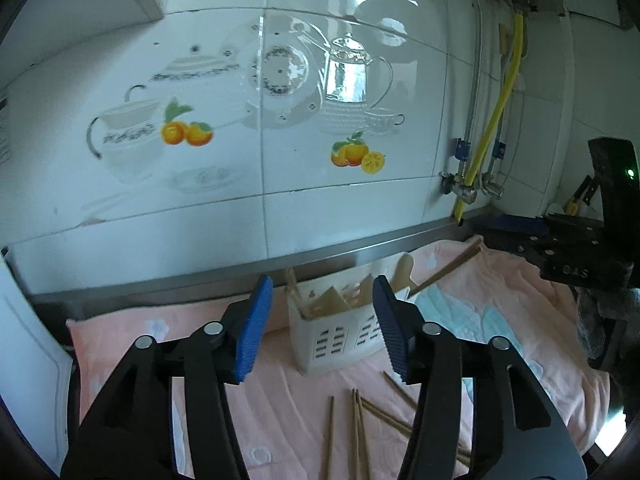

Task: Organize utensils
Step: 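Open both grippers and pull them back from the holder, then close the left gripper on a chopstick while the right gripper grasps another chopstick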

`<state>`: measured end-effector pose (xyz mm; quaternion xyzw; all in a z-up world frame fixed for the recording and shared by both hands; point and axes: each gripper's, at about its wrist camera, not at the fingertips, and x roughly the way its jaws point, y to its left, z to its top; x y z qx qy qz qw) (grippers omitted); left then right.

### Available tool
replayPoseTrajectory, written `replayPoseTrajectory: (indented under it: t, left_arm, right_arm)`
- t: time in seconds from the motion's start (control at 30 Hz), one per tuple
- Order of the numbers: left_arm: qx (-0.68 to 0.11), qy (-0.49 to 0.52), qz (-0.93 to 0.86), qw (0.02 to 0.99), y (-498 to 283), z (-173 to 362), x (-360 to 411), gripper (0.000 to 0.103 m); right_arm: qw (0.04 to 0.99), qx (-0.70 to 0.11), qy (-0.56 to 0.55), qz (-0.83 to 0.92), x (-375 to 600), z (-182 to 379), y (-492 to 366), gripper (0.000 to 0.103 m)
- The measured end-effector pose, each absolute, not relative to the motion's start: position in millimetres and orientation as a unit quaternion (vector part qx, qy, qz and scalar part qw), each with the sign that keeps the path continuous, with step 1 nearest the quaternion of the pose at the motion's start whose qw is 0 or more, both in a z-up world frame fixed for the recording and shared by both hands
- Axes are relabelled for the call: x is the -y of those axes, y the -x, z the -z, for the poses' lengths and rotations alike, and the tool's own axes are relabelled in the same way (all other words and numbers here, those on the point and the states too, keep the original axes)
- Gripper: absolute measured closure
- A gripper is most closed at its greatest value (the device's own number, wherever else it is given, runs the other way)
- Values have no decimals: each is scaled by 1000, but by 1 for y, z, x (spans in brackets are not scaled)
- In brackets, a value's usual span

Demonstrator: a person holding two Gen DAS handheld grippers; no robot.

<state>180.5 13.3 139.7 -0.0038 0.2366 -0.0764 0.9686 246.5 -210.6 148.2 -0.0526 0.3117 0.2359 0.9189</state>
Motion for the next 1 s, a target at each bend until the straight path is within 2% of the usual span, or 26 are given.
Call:
replayPoseTrajectory:
  t: [0.13, 0.4, 0.63, 1.0]
  left_arm:
    - [-231, 12, 69, 970, -153, -129, -24, 43]
    - [-237, 24, 55, 970, -108, -95, -41, 41]
    - [-259, 46, 50, 963, -75, -53, -54, 41]
    - [-317, 64, 51, 945, -51, 7, -59, 41]
  right_arm:
    - [924, -290, 77, -238, 207, -141, -212, 50]
    - [923, -282, 96, -243, 202, -104, -154, 45]
    - [915, -318, 77, -238, 206, -52, -121, 45]
    - [907, -355, 73, -213, 216, -4, -92, 45]
